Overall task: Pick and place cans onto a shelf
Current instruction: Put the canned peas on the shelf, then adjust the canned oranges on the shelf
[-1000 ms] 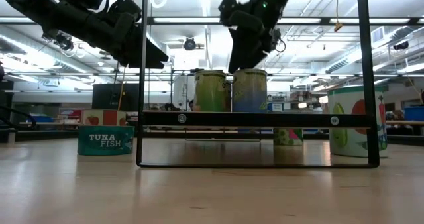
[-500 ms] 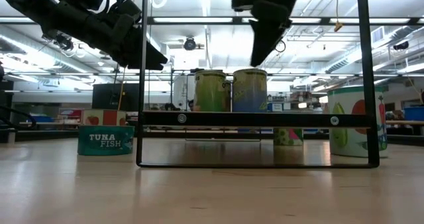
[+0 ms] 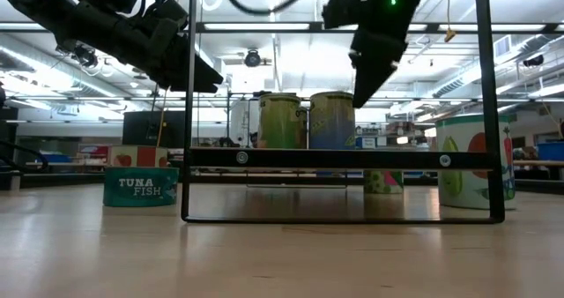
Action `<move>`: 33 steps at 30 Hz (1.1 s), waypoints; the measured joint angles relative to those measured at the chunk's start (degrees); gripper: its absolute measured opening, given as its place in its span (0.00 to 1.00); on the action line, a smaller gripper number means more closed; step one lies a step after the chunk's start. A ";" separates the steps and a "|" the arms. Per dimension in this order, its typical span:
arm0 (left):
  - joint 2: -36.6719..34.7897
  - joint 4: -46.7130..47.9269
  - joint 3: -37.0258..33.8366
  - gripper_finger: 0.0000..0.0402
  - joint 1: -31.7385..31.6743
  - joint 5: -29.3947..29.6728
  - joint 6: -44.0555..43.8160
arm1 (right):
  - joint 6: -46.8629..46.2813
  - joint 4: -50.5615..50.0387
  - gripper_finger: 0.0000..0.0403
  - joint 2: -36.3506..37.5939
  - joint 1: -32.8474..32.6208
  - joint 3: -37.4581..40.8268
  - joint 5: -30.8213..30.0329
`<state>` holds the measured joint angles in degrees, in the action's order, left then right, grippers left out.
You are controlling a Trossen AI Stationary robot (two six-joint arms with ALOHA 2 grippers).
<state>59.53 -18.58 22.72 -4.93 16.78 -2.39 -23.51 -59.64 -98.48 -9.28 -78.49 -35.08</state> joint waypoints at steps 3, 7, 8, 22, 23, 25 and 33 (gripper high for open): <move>0.00 -0.08 0.00 0.88 0.00 0.00 -0.12 | -0.46 0.83 0.92 0.00 0.65 1.47 -1.48; 0.00 0.49 0.02 0.88 0.02 -0.02 -1.81 | -0.43 2.13 0.92 -0.02 1.95 1.89 -2.14; 0.00 0.45 0.02 0.88 0.02 -0.02 -1.79 | -0.41 2.50 0.92 -0.02 2.17 1.89 -2.69; 13.02 -13.22 0.09 0.88 -2.32 5.61 -1.46 | -0.62 -1.92 0.92 3.64 2.56 1.89 -2.48; 14.07 -14.24 0.09 0.88 -2.54 5.68 -1.46 | -0.86 -2.34 0.92 4.05 2.54 1.89 -2.61; 16.11 -16.14 0.09 0.88 -2.92 5.73 -1.46 | -1.14 -2.68 0.92 4.50 2.51 1.89 -2.89; 22.56 -23.17 0.71 0.88 -2.54 5.48 -1.49 | -3.31 -2.50 0.92 4.50 2.51 1.89 -3.18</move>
<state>82.09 -41.75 23.43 -7.47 22.25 -3.88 -26.82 -62.14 -93.97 -6.76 -76.60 -38.25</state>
